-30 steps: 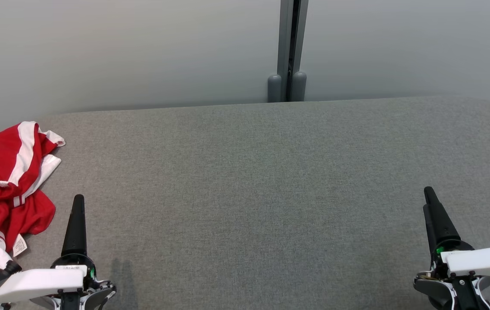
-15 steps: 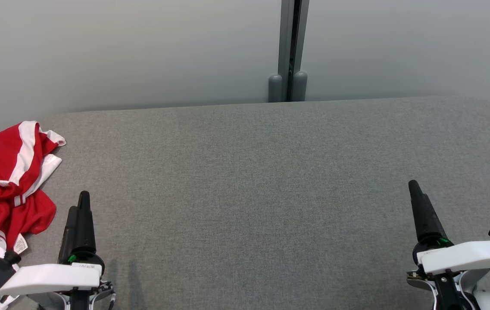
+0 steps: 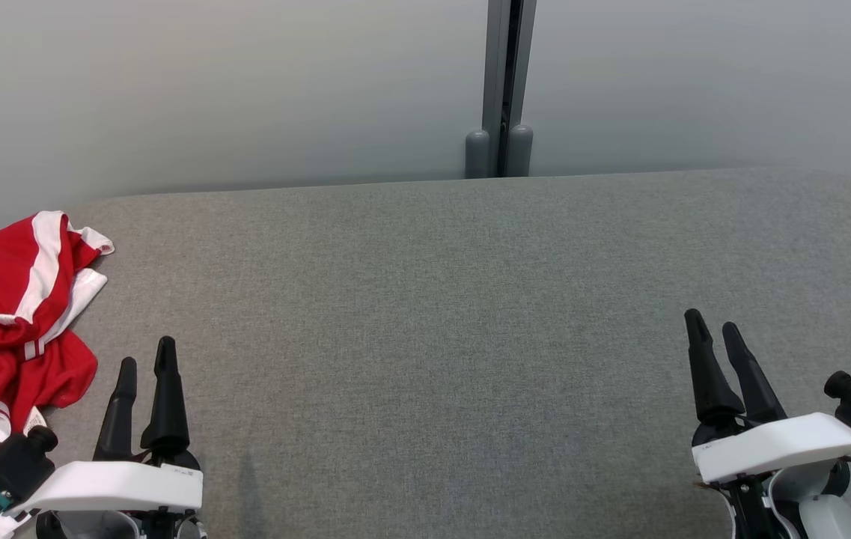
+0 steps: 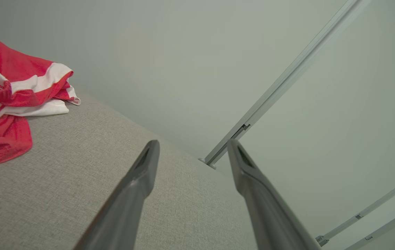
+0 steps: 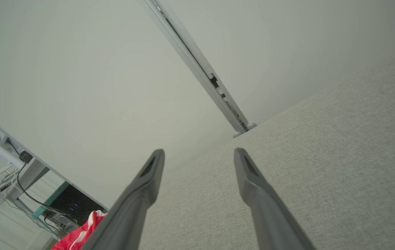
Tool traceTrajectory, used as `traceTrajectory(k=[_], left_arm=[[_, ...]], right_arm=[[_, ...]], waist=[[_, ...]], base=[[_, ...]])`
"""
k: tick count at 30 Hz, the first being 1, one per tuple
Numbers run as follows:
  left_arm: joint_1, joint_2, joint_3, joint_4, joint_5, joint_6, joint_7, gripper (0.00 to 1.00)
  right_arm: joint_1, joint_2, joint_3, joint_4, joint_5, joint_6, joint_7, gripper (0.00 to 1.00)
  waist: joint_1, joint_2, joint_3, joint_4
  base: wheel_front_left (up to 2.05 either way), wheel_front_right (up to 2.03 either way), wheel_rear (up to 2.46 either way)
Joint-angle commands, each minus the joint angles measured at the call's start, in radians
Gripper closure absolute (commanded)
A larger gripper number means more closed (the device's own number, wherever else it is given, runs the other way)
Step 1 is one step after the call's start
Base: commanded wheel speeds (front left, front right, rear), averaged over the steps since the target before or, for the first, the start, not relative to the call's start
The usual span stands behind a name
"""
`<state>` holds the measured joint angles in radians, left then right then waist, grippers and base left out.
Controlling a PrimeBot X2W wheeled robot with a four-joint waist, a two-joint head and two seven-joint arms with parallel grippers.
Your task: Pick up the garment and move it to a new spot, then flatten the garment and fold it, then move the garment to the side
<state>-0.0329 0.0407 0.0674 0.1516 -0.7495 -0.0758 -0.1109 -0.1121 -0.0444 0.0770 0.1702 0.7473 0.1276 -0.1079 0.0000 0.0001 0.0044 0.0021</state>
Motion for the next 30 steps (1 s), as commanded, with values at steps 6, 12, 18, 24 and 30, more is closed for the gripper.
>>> traceTrajectory(k=[6,12,18,24,30], left_arm=[[-0.005,0.008,-0.001,-0.009,0.082,0.011,-0.022,0.00],[-0.004,0.008,-0.005,-0.015,0.145,0.013,-0.038,0.00],[-0.001,0.009,-0.010,-0.020,0.202,0.017,-0.054,0.00],[0.001,0.009,-0.016,-0.023,0.254,0.018,-0.068,0.00],[0.002,0.010,-0.022,-0.023,0.306,0.022,-0.082,0.00]], right_arm=[[-0.024,-0.009,0.010,-0.019,-0.091,0.004,-0.024,0.00],[-0.028,-0.010,0.016,-0.016,-0.168,0.004,-0.042,0.00],[-0.033,-0.012,0.026,-0.009,-0.235,0.004,-0.057,0.00],[-0.037,-0.012,0.036,-0.006,-0.295,0.004,-0.072,0.00],[-0.042,-0.011,0.041,-0.007,-0.347,0.004,-0.085,0.00]], waist=[[0.0000,-0.0001,-0.003,0.001],[0.0000,-0.0001,-0.005,0.005],[0.0000,-0.0001,-0.005,0.007],[0.0000,-0.0001,-0.005,0.005],[0.0000,-0.0001,-0.005,0.003]], base=[[0.00,0.00,0.00],[0.00,0.00,0.00],[0.00,0.00,0.00],[0.00,0.00,0.00],[0.00,0.00,0.00]])
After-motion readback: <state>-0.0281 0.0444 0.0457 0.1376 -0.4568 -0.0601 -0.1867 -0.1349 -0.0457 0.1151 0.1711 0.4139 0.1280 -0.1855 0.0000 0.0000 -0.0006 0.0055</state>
